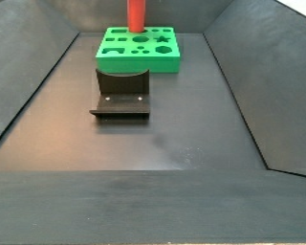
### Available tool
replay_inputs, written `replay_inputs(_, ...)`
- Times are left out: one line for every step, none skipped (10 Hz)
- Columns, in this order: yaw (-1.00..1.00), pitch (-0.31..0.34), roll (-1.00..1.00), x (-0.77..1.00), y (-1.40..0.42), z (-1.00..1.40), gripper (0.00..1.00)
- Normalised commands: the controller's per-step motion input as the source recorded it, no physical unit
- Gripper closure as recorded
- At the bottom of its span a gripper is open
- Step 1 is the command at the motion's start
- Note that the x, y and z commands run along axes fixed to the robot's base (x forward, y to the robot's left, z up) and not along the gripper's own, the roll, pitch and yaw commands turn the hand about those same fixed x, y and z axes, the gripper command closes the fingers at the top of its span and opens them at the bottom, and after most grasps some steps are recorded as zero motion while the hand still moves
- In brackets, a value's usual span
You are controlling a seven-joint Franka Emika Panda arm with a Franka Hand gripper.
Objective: Pick up the oval object. Move up. Place the oval object on the fixture. Regrasp the oval object. Move to above the board. Insert the oval object.
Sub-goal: Insert the oval object.
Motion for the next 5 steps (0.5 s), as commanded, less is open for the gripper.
replay_inputs(-0.17,0.000,0.04,-0.11,0.11,0.00,1.00)
replay_inputs(-0.16,0.000,0.00,-0.09,0.10,0.00,1.00)
replay_inputs(-0.17,0.000,0.00,-0.07,0.09,0.00,1.00)
replay_inputs(-0.16,0.000,0.00,-0.10,0.06,0.00,1.00)
replay_inputs(-0.15,0.000,0.02,-0.13,0.10,-0.06,1.00)
